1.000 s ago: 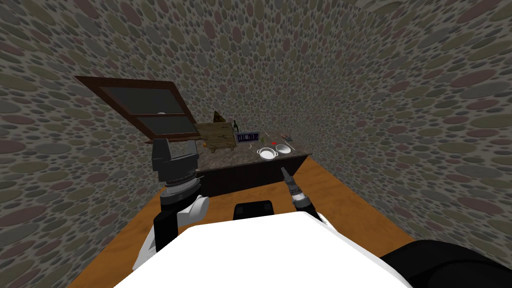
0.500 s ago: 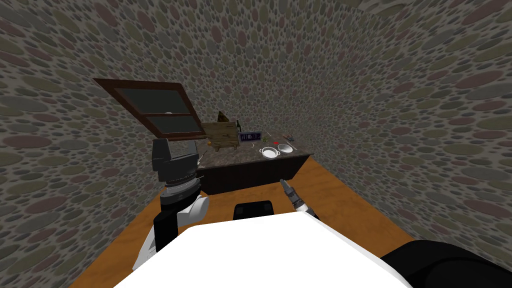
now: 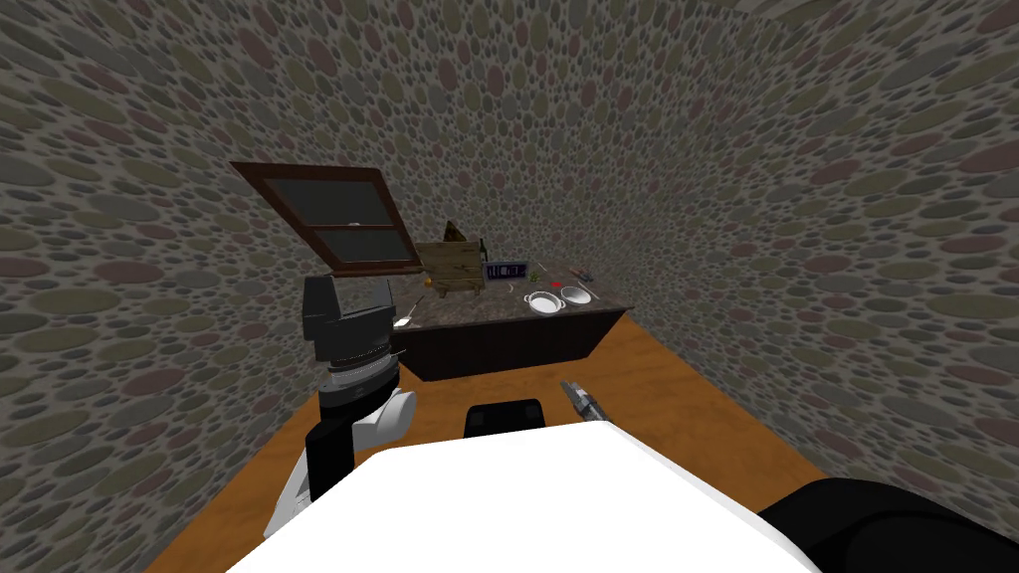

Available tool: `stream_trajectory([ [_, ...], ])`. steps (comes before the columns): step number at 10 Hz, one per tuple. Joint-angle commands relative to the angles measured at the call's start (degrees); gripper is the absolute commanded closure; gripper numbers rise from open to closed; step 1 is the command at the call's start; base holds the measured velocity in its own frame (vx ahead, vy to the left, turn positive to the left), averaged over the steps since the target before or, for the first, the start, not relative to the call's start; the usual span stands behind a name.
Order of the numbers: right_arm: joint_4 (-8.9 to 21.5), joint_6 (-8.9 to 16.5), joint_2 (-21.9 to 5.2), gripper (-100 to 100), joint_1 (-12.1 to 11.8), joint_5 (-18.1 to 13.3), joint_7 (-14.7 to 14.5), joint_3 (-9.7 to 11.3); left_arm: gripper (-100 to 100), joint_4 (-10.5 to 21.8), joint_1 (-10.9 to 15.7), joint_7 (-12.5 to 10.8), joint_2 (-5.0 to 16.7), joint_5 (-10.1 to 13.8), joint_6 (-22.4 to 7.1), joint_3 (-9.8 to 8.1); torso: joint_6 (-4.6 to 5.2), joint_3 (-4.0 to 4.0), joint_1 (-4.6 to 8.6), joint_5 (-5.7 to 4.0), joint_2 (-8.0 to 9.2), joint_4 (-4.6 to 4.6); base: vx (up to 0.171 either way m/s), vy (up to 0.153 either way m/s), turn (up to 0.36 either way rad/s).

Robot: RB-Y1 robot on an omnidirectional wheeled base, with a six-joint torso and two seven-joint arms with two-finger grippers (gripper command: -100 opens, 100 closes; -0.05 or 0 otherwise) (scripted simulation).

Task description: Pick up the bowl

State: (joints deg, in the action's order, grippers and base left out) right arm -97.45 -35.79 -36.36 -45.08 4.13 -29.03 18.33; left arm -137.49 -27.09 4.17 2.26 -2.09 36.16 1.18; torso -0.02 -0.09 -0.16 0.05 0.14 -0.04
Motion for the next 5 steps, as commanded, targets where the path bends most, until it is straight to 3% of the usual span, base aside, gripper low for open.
stream_trajectory([
  [1, 1.14, 0.83, -2.22, -100, -0.56, 0.10, -0.93, 0.67, 0, 0.00, 0.00, 0.00, 0.00, 0.00, 0.00, 0.00, 0.00, 0.00, 0.00, 0.00, 0.00, 0.00, -0.029, 0.043, 0.054],
  [2, 3.80, 1.41, -4.27, -100, -1.44, 0.42, -2.32, 1.89, 0, 0.00, 0.00, 0.00, 0.00, 0.00, 0.00, 0.00, 0.01, 0.01, 0.03, 0.00, -0.02, 0.00, -0.032, 0.058, 0.125],
  [5, 6.42, 2.03, -8.93, -100, -2.27, 0.74, -3.69, 3.08, 0, 0.00, 0.00, 0.00, 0.00, 0.00, 0.00, 0.00, -0.01, 0.05, 0.00, 0.01, -0.10, 0.02, -0.011, 0.050, 0.094],
])
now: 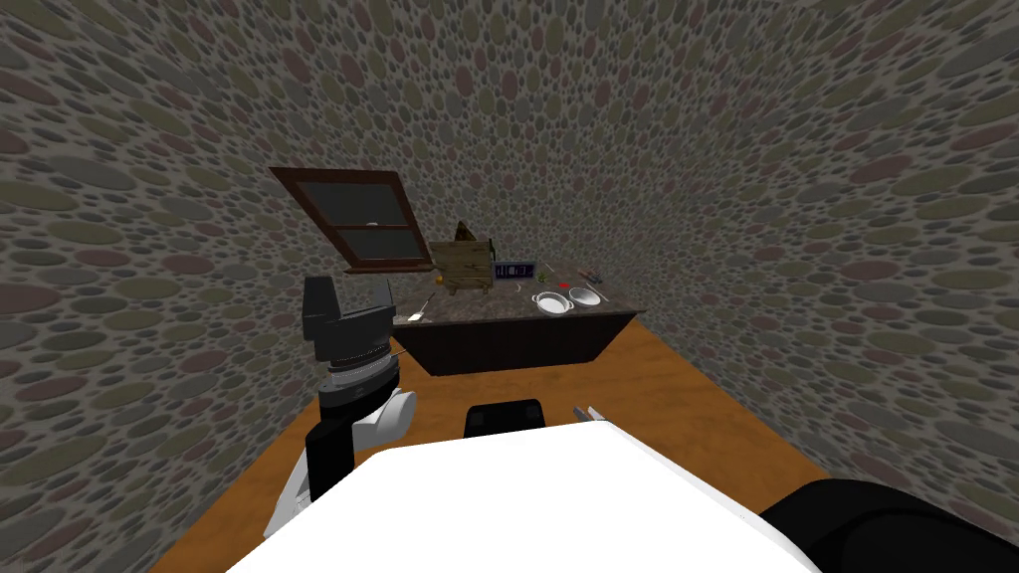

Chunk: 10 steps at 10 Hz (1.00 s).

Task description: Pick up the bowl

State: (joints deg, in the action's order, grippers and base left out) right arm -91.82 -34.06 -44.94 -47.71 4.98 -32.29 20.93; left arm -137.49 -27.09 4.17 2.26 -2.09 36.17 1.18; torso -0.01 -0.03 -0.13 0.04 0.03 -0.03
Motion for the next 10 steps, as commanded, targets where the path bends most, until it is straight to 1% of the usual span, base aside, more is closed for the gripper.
stream_trajectory([
  [1, 2.86, 0.96, -2.86, -100, -0.41, 0.22, -1.76, 1.64, 0, 0.00, 0.00, 0.00, 0.00, 0.00, 0.00, 0.00, 0.00, 0.00, 0.00, 0.00, 0.00, 0.00, -0.018, 0.057, 0.138],
  [2, 3.62, 0.96, -3.83, -100, -0.41, 0.22, -1.76, 1.64, 0, 0.00, 0.01, 0.00, 0.00, 0.00, 0.00, 0.00, -0.02, -0.01, -0.03, 0.02, 0.03, 0.00, -0.008, 0.049, 0.082],
  [3, 4.58, 0.96, -3.83, -100, -0.41, 0.22, -1.76, 1.64, 0, 0.00, 0.00, 0.00, 0.00, 0.00, 0.00, 0.00, 0.00, -0.01, -0.02, 0.01, 0.01, 0.00, 0.000, 0.023, -0.006],
  [4, 6.41, 1.66, -7.11, -100, -1.11, 0.57, -3.06, 2.76, 0, 0.00, 0.00, 0.00, 0.00, 0.00, 0.00, 0.00, 0.00, 0.01, 0.07, -0.01, -0.02, 0.00, 0.004, 0.044, 0.177],
  [5, 6.65, 1.66, -7.35, -100, -1.11, 0.57, -3.06, 2.76, 0, 0.00, 0.00, 0.00, 0.00, 0.00, 0.00, 0.00, -0.03, 0.02, 0.02, 0.00, -0.04, 0.01, 0.002, 0.038, 0.088],
  [6, 7.59, 1.66, -7.35, -100, -1.11, 0.57, -3.06, 2.76, 0, 0.00, 0.00, 0.00, 0.00, 0.00, 0.00, 0.00, 0.00, 0.03, 0.04, -0.01, -0.05, 0.01, 0.001, 0.017, -0.012],
  [7, 9.74, 2.39, -10.25, -100, -1.74, 0.92, -4.31, 3.84, 0, 0.00, 0.00, 0.00, 0.00, 0.00, 0.00, 0.00, 0.01, 0.02, 0.09, -0.02, -0.04, 0.01, 0.002, 0.047, 0.189],
  [8, 10.55, 2.39, -10.90, -100, -1.74, 0.92, -4.31, 3.84, 0, 0.00, 0.00, 0.00, 0.00, 0.00, 0.00, 0.00, -0.03, 0.03, 0.02, 0.00, -0.05, 0.01, 0.008, 0.040, 0.107],
  [9, 12.73, 3.14, -13.08, -100, -2.30, 1.28, -5.52, 4.88, 0, 0.00, 0.00, 0.00, 0.00, 0.00, 0.00, 0.00, 0.00, 0.04, 0.04, -0.01, -0.06, 0.01, 0.019, 0.057, 0.180],
  [10, 13.47, 3.14, -14.39, -100, -2.30, 1.28, -5.52, 4.88, 0, 0.00, 0.00, 0.00, 0.00, 0.00, 0.00, 0.00, -0.03, 0.05, -0.02, 0.01, -0.10, 0.02, 0.018, 0.045, 0.088],
])
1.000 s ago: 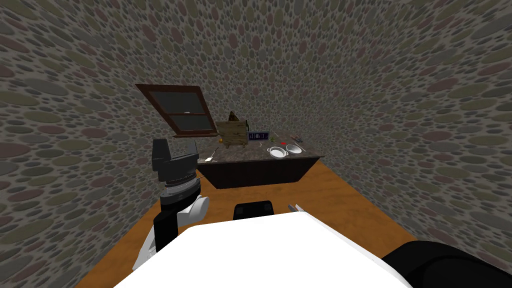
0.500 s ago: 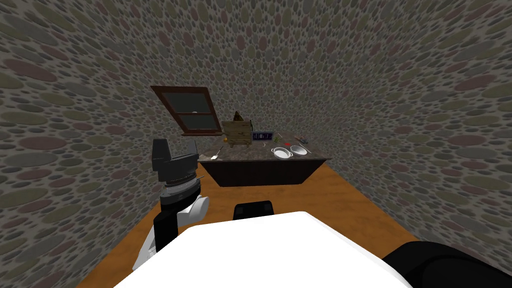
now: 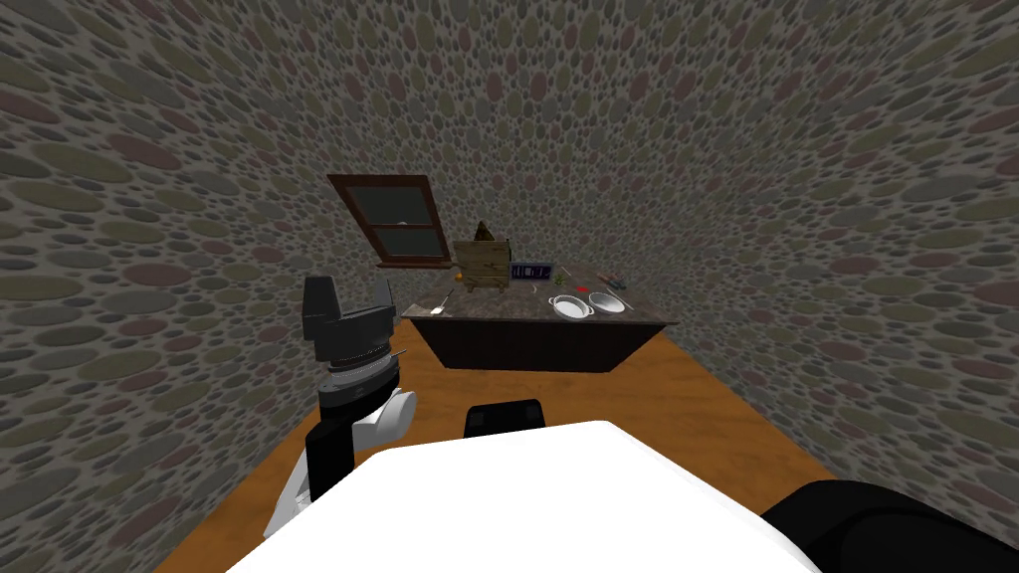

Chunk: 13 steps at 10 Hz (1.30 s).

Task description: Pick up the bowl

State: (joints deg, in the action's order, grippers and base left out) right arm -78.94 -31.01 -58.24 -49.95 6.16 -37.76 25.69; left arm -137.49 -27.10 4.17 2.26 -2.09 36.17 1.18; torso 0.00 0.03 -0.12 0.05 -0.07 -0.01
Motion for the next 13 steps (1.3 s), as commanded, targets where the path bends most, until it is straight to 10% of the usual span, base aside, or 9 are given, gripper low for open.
stream_trajectory([
  [1, 2.86, 0.87, -2.86, -100, -0.55, 0.45, -1.20, 1.10, 0, 0.00, 0.00, 0.00, 0.00, 0.00, 0.00, 0.00, 0.00, 0.00, 0.00, 0.00, 0.00, 0.00, 0.023, 0.052, 0.165],
  [13, 17.93, 5.54, -22.29, -100, -1.82, 2.52, -6.81, 5.87, 0, 0.00, -0.01, 0.00, 0.00, 0.00, 0.00, 0.00, 0.01, 0.10, 0.05, -0.03, -0.17, 0.03, 0.048, 0.032, 0.171],
])
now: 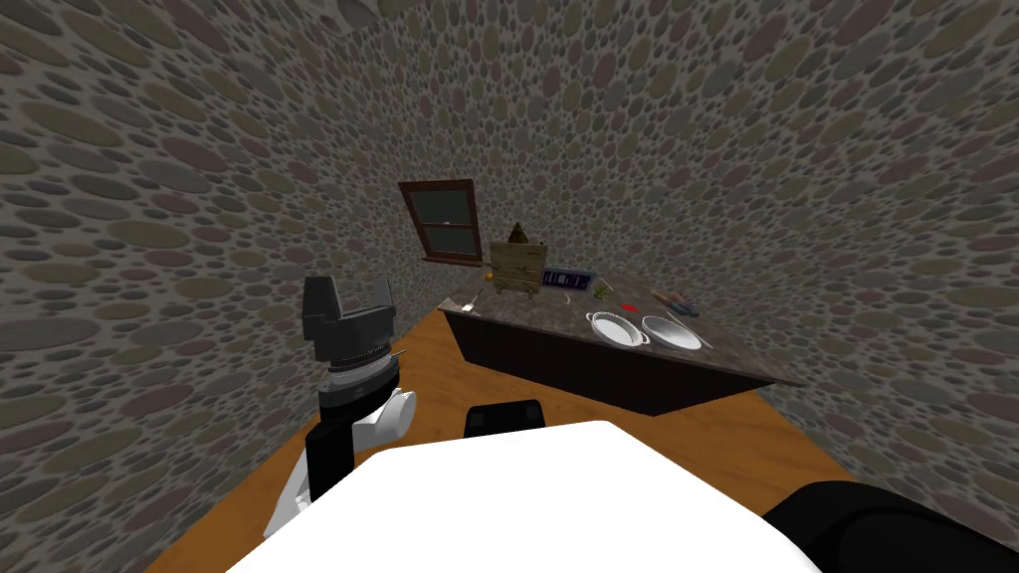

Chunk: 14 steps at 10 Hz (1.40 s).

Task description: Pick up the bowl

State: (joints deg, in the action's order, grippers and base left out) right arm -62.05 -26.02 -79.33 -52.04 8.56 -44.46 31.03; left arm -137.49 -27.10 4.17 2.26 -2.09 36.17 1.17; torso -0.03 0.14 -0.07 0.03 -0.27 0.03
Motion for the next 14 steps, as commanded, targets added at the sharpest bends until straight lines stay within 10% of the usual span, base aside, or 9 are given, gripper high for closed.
stream_trajectory([
  [1, 1.03, 0.55, -2.70, -100, 0.27, 0.12, -0.12, 0.53, 0, 0.00, 0.00, 0.00, 0.00, 0.00, 0.00, 0.00, 0.00, 0.00, 0.00, 0.00, 0.00, 0.00, 0.062, 0.008, 0.126],
  [7, 7.19, 3.08, -11.45, -100, 0.67, 1.19, -2.45, 2.68, 0, 0.00, 0.00, 0.00, 0.00, 0.00, 0.00, 0.00, -0.01, 0.04, 0.04, -0.02, -0.06, 0.01, 0.070, 0.007, 0.220],
  [14, 9.23, 4.43, -15.77, -100, 2.11, 1.85, -3.98, 4.53, 0, 0.00, -0.01, 0.00, 0.00, 0.00, 0.00, -0.01, 0.03, 0.05, 0.09, -0.05, -0.09, 0.02, 0.094, -0.022, 0.191],
])
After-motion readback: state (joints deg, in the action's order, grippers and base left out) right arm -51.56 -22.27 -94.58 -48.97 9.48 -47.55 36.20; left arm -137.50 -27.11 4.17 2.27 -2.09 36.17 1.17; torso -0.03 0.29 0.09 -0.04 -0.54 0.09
